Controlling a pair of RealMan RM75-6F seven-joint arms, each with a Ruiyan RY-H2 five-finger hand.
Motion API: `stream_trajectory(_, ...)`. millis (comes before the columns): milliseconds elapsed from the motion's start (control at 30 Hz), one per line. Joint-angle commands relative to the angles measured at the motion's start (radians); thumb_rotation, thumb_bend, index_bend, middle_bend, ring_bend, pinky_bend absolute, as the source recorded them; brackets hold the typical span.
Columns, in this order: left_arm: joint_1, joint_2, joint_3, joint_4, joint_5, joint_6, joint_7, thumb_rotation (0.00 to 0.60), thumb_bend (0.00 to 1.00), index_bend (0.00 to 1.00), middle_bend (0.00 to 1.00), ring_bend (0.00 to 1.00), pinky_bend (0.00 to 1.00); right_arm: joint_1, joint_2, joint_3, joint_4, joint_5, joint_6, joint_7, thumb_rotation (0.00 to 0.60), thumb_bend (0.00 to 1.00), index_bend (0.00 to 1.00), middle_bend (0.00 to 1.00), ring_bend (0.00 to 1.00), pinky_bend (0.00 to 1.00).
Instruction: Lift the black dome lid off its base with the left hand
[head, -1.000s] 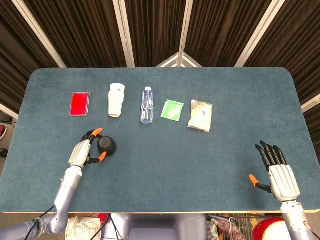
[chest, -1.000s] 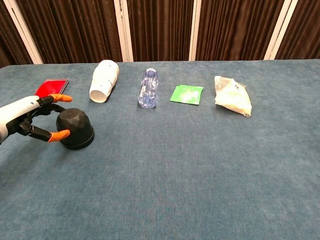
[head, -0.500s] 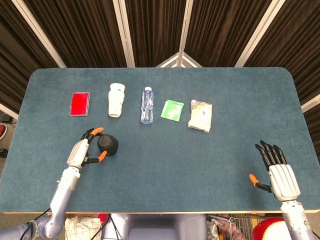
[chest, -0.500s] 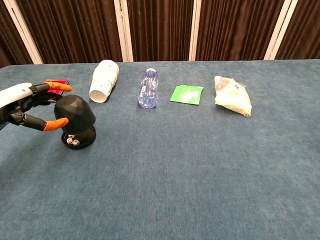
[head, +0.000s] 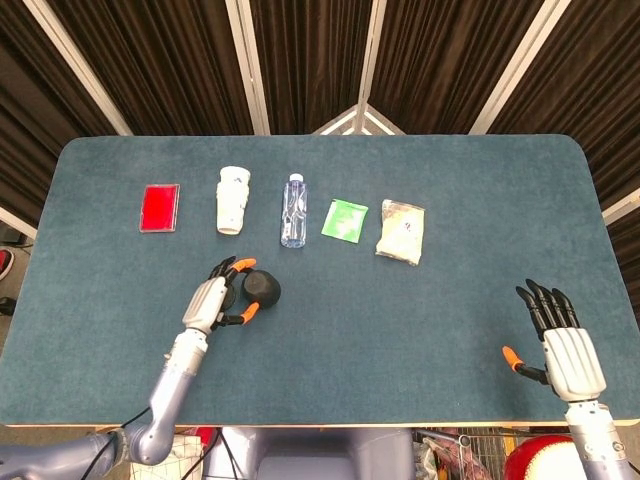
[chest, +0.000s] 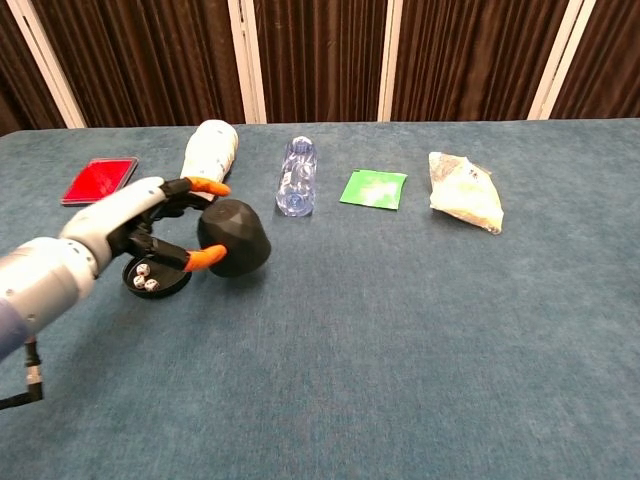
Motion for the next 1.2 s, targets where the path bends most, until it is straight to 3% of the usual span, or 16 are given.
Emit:
stream_trajectory(33,-0.012,-0.027,-0.002,0.032,-0.007,-0.001,0.017,0.6,0.64,0.18,0.32,0.0,0.0,-0.003,0.002,-0.001,-0.002,-0.002,0.005,0.002,0.6,0.29,0.07,0.02,0.07,0.01)
stream_trajectory(133,-0.014,-0.03,0.002,0.042,-0.014,-0.011,0.021,0.6,0.62,0.18,0.22,0.0,0.0,-0.003,0.003,-0.002,-0.003,-0.004,0.005,0.002,0.6,0.29,0.07,0.02,0.07,0.01)
stream_trajectory(267,-0.021,-0.006,0.019,0.037,-0.017,-0.054,0.025,0.6,0.5,0.16,0.03,0.0,0.0,0.0,0.002,-0.002,-0.002,-0.002,0.0,0.002,0.6,0.29,0.07,0.02,0.07,0.01)
stream_trajectory(433,-0.036,0.064,0.041,-0.003,-0.039,-0.149,0.024,0.6,0.4,0.11,0.0,0.0,0.0,0.004,-0.001,-0.002,-0.008,-0.002,-0.008,-0.009,0.6,0.29,0.07,0.02,0.07,0.01)
stream_trajectory(567,-0.029,0.119,0.045,-0.073,-0.011,-0.15,-0.006,0.6,0.33,0.07,0.0,0.0,0.0,0.002,0.0,-0.001,-0.004,0.001,-0.007,-0.005,0.6,0.29,0.07,0.02,0.07,0.01)
stream_trajectory(767,0.032,0.214,0.046,-0.232,0.121,-0.03,-0.119,0.6,0.31,0.04,0.0,0.0,0.0,0.004,-0.002,-0.003,0.003,-0.003,-0.009,0.0,0.6,0.29,0.07,0.02,0.07,0.01)
stream_trajectory(933,0.122,0.352,0.082,-0.402,0.238,0.114,-0.172,0.6,0.31,0.05,0.0,0.0,0.0,0.002,-0.003,-0.002,-0.003,-0.006,-0.001,-0.006,0.6,0.29,0.07,0.02,0.07,0.01)
stream_trajectory(1033,0.205,0.461,0.13,-0.488,0.306,0.23,-0.137,0.6,0.31,0.1,0.0,0.0,0.0,0.003,0.0,-0.001,-0.01,-0.005,-0.002,-0.008,0.6,0.29,0.07,0.02,0.07,0.01)
stream_trajectory(1067,0.272,0.519,0.164,-0.493,0.357,0.336,-0.067,0.6,0.31,0.13,0.0,0.0,0.0,0.003,0.002,-0.001,-0.015,-0.008,0.0,-0.007,0.6,0.29,0.07,0.02,0.07,0.01)
stream_trajectory(1200,0.379,0.564,0.222,-0.48,0.4,0.482,0.08,0.6,0.31,0.18,0.0,0.0,0.0,-0.001,0.006,-0.004,-0.016,-0.018,0.011,-0.005,0.6,0.29,0.07,0.02,0.07,0.01)
